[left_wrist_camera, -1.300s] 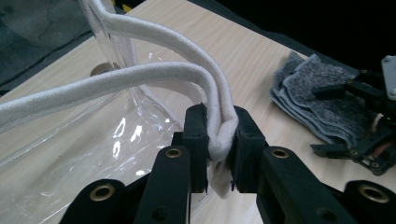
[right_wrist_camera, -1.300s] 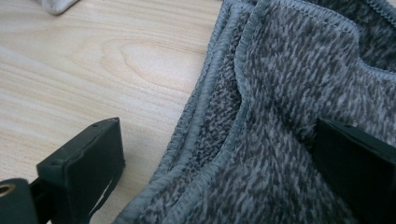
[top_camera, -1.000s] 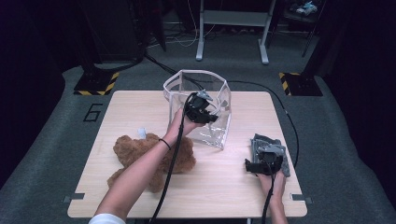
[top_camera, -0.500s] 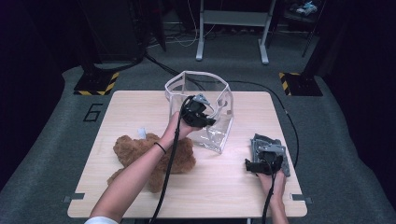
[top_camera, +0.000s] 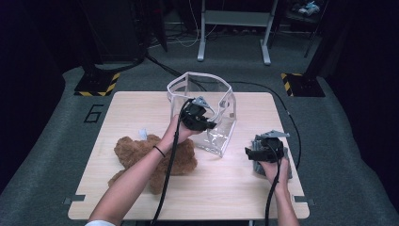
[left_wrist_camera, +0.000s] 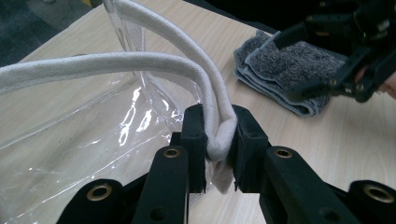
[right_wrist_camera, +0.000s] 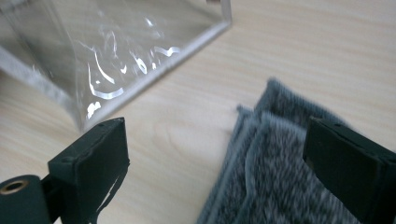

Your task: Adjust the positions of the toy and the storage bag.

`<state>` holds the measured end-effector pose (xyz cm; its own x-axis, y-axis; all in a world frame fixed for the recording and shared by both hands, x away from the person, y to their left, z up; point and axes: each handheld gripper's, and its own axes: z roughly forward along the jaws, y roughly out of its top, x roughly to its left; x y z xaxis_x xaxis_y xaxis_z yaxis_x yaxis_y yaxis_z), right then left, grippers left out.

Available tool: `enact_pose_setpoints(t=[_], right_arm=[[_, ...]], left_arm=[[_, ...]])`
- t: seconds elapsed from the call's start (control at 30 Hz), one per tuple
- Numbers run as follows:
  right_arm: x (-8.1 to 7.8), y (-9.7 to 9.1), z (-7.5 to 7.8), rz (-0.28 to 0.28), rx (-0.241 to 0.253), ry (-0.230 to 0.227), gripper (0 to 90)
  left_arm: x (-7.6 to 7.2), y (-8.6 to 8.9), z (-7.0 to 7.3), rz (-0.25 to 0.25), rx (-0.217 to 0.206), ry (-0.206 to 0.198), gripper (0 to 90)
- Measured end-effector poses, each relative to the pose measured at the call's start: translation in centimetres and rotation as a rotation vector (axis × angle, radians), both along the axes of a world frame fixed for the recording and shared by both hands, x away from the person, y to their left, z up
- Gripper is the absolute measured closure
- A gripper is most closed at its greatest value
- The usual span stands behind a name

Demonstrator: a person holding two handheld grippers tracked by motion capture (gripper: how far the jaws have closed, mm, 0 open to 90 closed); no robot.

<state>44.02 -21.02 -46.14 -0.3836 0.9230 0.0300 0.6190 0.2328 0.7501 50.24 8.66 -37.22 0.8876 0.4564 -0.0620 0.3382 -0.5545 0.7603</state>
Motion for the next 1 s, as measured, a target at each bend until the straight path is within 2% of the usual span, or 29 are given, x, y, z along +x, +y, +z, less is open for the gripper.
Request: enact_pose_setpoints(t=[0.17, 0.43, 0.63, 0.67, 0.8, 0.87, 1.0], right_arm=[[1.1, 0.8, 1.0, 0.026, -0.011, 0.004, 6.8], [2.1, 1.2, 2.2, 0.045, 0.001, 0.005, 7.1], [2.6, 1.5, 3.3, 0.06, -0.002, -0.008, 7.8], [2.8, 1.5, 3.5, 0.063, -0.002, -0.024, 7.9], [3.2, 1.7, 5.0, 0.066, 0.002, -0.04, 8.9], [3.7, 1.8, 5.9, 0.074, 0.006, -0.047, 9.2], [4.8, 2.3, 7.6, 0.094, 0.01, -0.068, 9.0]], left_arm=[[-0.5, 0.3, 0.0, -0.015, -0.004, -0.004, 77.2], [-1.3, 0.6, -0.1, -0.037, -0.006, -0.008, 77.2], [-1.8, 0.8, -0.1, -0.04, -0.013, -0.008, 77.2], [-1.9, 0.9, -0.1, -0.046, -0.013, -0.01, 77.2], [-2.1, 1.0, -0.2, -0.037, -0.019, -0.01, 76.6], [-2.1, 1.0, -0.2, -0.029, -0.021, -0.008, 73.3], [-2.3, 1.0, -0.2, 0.032, -0.015, -0.02, 51.2]])
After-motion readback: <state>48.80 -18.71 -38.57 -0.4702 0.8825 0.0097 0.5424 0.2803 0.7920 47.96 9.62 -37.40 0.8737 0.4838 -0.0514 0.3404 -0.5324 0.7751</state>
